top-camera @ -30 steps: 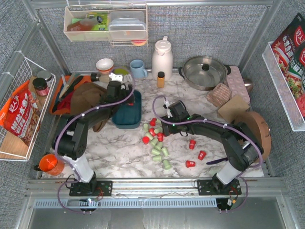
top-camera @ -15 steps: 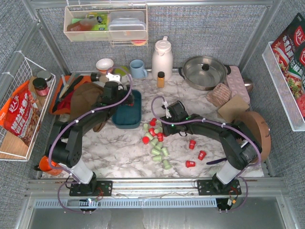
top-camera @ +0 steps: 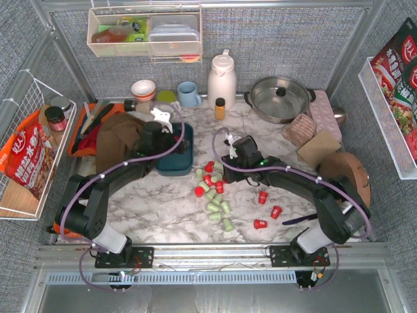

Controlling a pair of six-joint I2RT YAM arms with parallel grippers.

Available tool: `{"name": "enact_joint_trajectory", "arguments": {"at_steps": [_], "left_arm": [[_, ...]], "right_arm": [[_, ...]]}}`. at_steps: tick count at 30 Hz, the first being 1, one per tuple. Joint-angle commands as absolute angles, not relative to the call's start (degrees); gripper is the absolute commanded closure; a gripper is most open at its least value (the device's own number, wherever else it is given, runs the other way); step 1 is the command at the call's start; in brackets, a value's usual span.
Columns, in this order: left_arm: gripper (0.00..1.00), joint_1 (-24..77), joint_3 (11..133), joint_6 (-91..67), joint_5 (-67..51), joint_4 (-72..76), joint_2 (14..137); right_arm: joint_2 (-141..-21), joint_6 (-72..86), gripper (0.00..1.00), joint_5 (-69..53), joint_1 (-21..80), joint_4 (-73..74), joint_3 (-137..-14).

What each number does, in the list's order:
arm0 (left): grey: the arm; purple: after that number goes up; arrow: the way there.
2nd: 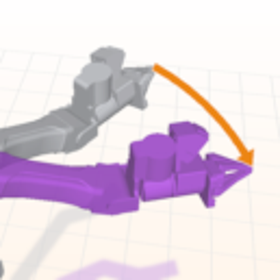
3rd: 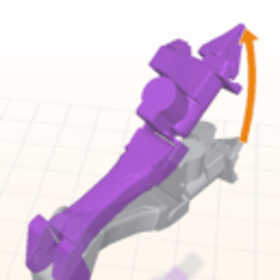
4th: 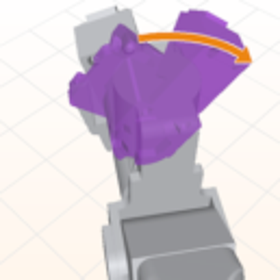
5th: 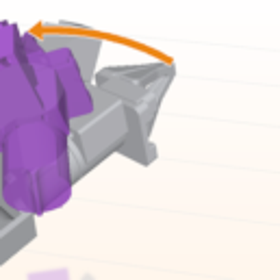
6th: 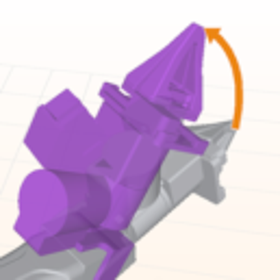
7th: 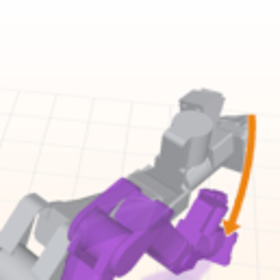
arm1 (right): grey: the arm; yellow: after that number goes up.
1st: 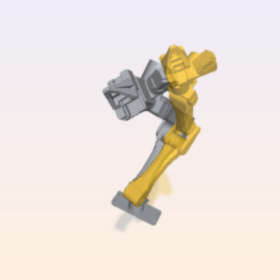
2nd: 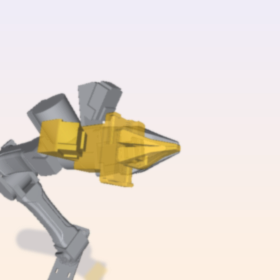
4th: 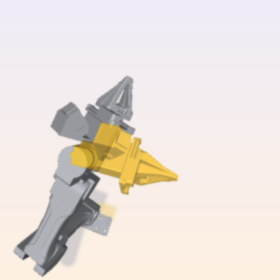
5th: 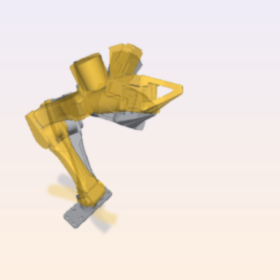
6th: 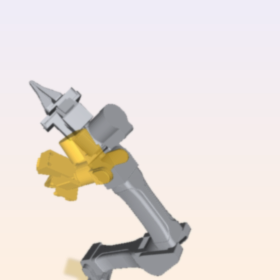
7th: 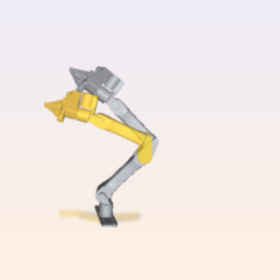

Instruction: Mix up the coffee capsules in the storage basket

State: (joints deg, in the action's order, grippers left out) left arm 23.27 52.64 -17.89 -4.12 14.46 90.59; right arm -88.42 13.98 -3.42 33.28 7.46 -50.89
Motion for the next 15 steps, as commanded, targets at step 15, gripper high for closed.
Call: {"name": "enact_joint_trajectory", "arguments": {"at_steps": [15], "left_arm": [[0.08,42.2,22.9,23.0,-27.0,81.8,86.8]], "right_arm": [[-63.5,20.7,0.6,-9.9,33.2,6.6,-49.0]]}}
